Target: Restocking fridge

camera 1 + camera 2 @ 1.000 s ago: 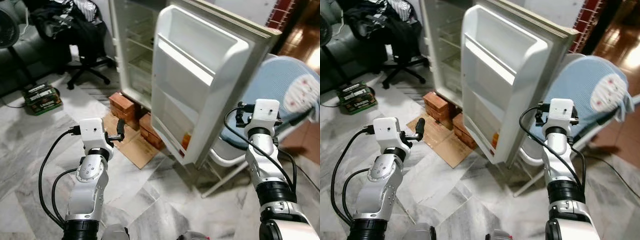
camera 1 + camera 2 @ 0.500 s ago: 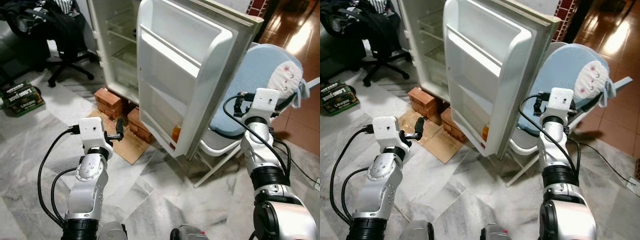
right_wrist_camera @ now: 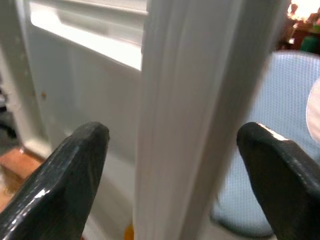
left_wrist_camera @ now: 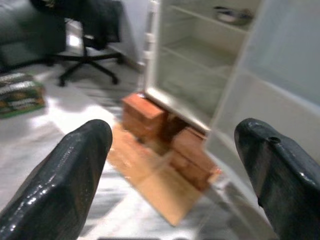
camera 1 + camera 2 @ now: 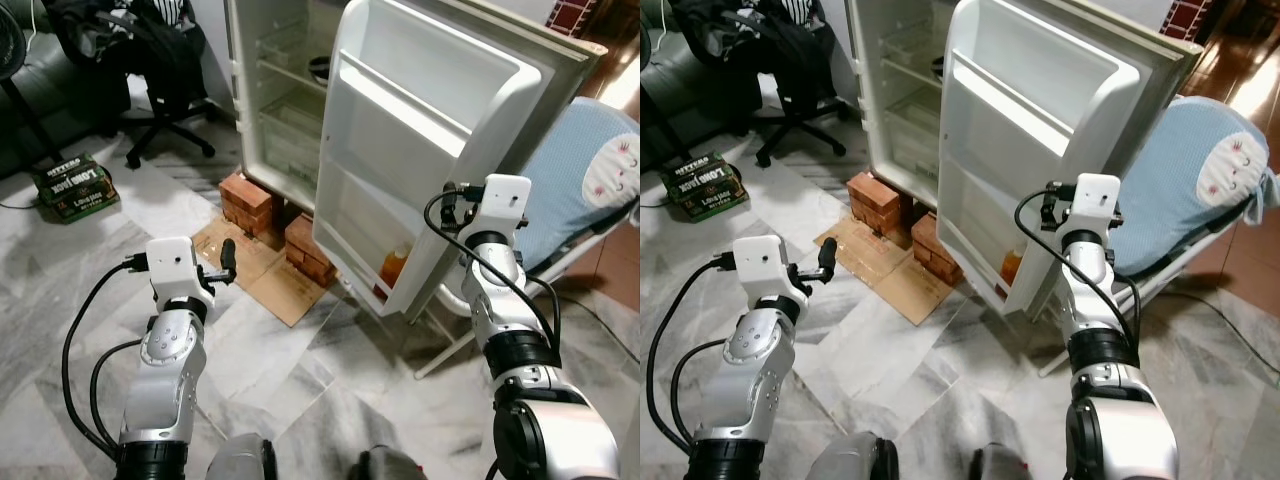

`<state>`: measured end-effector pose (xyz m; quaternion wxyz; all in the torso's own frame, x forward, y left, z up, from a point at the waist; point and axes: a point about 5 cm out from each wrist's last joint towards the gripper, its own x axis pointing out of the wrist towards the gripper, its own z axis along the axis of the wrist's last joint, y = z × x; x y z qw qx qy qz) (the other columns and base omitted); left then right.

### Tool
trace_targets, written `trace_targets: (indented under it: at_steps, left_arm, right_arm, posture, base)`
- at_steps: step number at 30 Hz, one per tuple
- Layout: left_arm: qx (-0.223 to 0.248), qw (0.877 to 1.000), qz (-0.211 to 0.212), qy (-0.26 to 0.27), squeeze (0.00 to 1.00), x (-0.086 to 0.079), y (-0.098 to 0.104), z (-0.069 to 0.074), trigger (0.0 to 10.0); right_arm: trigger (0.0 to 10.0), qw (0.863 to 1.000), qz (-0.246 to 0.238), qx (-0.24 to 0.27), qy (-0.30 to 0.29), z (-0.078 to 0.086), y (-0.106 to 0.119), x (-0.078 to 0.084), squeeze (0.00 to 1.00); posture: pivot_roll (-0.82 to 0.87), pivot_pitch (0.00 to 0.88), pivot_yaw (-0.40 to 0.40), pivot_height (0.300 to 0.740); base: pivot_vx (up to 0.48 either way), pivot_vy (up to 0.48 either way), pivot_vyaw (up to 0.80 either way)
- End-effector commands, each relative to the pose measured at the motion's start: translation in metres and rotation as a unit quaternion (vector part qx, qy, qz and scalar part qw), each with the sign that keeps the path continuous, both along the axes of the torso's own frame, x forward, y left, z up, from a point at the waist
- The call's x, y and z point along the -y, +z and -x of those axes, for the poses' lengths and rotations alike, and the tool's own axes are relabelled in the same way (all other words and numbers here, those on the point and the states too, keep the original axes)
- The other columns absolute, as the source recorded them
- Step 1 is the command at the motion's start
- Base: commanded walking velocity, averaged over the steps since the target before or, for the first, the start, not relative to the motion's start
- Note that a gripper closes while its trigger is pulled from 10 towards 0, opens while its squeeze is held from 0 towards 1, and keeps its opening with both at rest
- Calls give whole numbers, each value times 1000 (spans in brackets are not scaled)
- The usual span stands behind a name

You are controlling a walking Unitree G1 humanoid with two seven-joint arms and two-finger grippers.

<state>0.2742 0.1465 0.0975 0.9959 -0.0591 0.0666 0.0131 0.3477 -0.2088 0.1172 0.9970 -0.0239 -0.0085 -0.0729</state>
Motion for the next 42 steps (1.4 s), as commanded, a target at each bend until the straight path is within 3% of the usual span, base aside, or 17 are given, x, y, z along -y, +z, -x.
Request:
trace_targets:
  at_steps: [1, 5, 9, 16, 19, 24, 32, 42]
  left_arm:
    - [18, 1000, -7, -1, 0, -3, 5, 3, 10000]
    - [15, 1000, -17, 1, 0, -11, 3, 11, 10000]
    - [15, 1000, -20, 3, 0, -18, 2, 21, 10000]
    - [16, 999, -39, -2, 0, -27, 3, 41, 10000]
    - [17, 999, -36, -3, 0, -32, 2, 45, 10000]
    - [17, 999, -34, -5, 0, -32, 3, 41, 10000]
    - [21, 1000, -19, 2, 0, -28, 5, 40, 10000]
    - [19, 1000, -16, 3, 0, -27, 5, 38, 10000]
  right_arm:
    - [10000, 999, -1, 13, 31, 4, 2, -8, 0]
    - [10000, 999, 16, 30, 42, 19, 2, -11, 0]
    - [10000, 999, -1, 38, 40, 37, 3, -11, 0]
    - [10000, 996, -5, 7, 94, 83, -15, -23, 0]
    - [10000, 994, -3, -4, 112, 94, -19, -25, 0]
    - [10000, 992, 19, -7, 127, 90, -14, -27, 0]
    - [10000, 992, 21, -9, 126, 85, -10, -25, 0]
    - [10000, 991, 20, -16, 129, 86, -12, -28, 0]
  posture:
    - [38, 34, -36, 740]
    - [34, 23, -35, 740]
    - [31, 17, -33, 740]
    - [27, 8, -24, 740]
    - [28, 9, -24, 740]
    - [23, 9, -28, 740]
    - [27, 7, -35, 740]
    - [19, 12, -33, 740]
  base:
    - [0, 0, 0]
    - [0, 0, 0]
    - [0, 0, 0]
    - [0, 0, 0]
    - [0, 0, 0]
    - [0, 0, 0]
    - [0, 0, 763]
    - [0, -414, 251]
